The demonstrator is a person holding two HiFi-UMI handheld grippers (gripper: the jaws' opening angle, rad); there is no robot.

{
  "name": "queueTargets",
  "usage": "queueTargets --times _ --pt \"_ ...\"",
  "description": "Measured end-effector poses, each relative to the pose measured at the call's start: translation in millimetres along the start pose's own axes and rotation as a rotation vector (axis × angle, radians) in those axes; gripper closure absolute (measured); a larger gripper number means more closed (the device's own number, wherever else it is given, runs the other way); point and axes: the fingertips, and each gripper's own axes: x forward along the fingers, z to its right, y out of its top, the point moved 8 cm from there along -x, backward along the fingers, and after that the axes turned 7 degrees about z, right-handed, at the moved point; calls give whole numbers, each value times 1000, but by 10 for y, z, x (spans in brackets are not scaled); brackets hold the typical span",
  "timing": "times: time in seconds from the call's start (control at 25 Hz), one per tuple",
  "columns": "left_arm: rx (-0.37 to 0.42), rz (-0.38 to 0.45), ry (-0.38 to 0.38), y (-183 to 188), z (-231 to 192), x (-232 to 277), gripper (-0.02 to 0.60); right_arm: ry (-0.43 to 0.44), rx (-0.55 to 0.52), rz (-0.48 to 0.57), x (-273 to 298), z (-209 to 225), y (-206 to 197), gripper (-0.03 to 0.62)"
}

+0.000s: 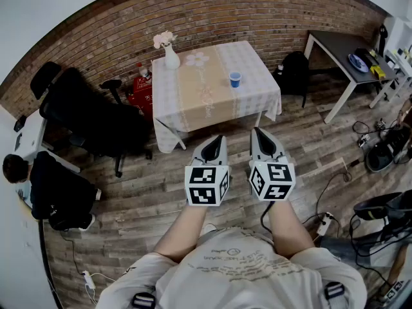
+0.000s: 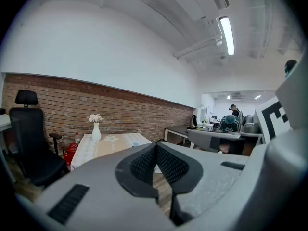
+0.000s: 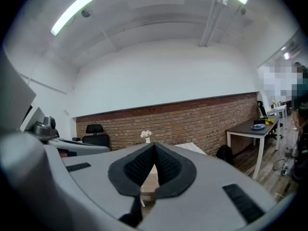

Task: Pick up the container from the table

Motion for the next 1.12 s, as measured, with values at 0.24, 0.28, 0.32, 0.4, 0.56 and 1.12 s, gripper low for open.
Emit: queueTargets --times 0.24,0.28,0.32,0.4,0.56,1.12 --pt "-1 -9 -7 21 180 7 580 -6 29 10 -142 120 67 594" --pt "-3 -9 -8 19 208 14 580 -5 34 15 -159 141 77 594" --pt "-4 -8 -9 17 239 22 580 -4 36 18 -178 165 87 594" --pt "-3 -10 -11 8 317 35 580 -6 30 17 -221 215 96 594" --pt "0 -11 -18 -16 514 81 580 -5 13 4 -326 347 107 592" --pt "-13 -13 1 -165 962 72 580 44 2 -32 -612 670 54 593"
